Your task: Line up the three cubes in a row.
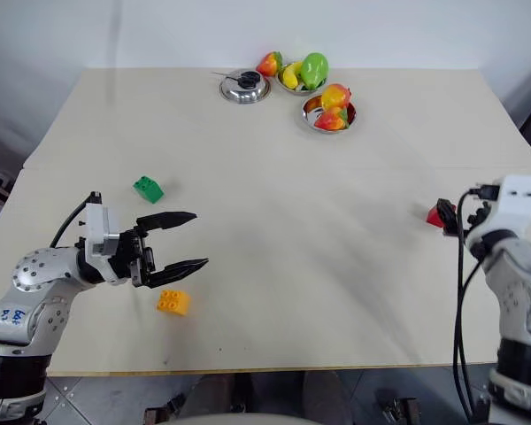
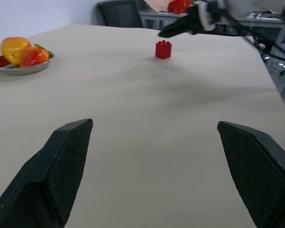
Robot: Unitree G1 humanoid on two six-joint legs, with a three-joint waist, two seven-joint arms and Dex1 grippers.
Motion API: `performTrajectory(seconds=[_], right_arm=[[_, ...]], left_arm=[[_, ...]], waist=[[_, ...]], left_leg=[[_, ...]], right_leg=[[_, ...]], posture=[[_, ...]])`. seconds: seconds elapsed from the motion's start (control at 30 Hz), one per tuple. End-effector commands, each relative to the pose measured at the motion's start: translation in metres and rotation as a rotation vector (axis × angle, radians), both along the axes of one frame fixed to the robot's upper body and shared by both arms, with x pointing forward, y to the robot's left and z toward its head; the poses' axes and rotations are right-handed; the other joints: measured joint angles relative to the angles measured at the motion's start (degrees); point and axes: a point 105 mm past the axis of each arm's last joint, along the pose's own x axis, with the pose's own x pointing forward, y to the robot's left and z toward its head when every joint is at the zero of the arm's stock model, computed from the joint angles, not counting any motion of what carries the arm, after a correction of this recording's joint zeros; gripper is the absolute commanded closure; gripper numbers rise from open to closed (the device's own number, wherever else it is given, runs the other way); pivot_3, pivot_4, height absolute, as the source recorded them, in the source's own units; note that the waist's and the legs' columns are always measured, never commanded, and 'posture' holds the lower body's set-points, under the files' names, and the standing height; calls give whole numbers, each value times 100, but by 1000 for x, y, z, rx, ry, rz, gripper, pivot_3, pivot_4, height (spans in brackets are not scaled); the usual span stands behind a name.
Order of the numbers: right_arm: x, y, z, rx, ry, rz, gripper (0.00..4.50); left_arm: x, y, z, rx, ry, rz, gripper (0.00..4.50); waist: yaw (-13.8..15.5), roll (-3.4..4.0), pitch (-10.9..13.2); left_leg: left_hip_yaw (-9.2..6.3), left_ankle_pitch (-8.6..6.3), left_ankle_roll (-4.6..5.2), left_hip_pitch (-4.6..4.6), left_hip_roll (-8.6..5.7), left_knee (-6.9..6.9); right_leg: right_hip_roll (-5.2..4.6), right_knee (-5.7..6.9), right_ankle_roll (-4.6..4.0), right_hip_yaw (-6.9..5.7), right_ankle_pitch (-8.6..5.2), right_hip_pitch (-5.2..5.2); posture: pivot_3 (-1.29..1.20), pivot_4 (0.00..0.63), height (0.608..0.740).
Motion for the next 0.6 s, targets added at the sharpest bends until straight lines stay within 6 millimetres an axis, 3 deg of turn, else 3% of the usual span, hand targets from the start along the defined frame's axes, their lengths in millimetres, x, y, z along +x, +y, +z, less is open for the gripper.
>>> performTrajectory(seconds=[0.03, 0.17, 0.27, 0.43, 0.5, 0.6], right_arm=[[10, -3, -13, 35, 105, -34, 0], [15, -10, -23, 24, 169, -78, 0], [16, -8, -23, 45, 170, -83, 605], [14, 2, -24, 58, 174, -44, 2292], [14, 3, -16, 50, 134, 0, 2929], [14, 24, 4, 10, 51, 247, 2964]], left_arm=[[-4, -5, 5, 11, -40, -33, 32], [-4, -3, 7, 13, -52, -20, 32], [-6, 0, 7, 15, -58, -5, 0], [-9, 2, 5, 16, -56, 3, 0], [-9, 3, 4, 19, -52, 3, 0], [-9, 5, 0, 29, -43, 5, 0]], waist=[[30, 0, 0], [59, 2, -1], [54, 3, 0], [49, 3, 0], [50, 3, 0], [65, 7, 3]], left_leg=[[2, 0, 1, -5, -2, 0], [-15, -2, 8, -32, -9, 4], [-26, -3, 10, -67, -14, 15], [-26, -3, 11, -66, -12, 14], [-26, -3, 11, -66, -11, 15], [-26, -3, 13, -67, -16, 17]], right_leg=[[1, -1, 0, -2, 0, -2], [0, 4, 2, -4, 1, -8], [0, 8, 6, -11, 3, -29], [0, 7, 6, -23, 3, -29], [1, 7, 6, -25, 3, -29], [2, 7, 9, -33, 4, -29]], posture=[[0, 150, 740], [0, 150, 740], [0, 150, 740], [0, 150, 740], [0, 150, 740], [0, 150, 740]])
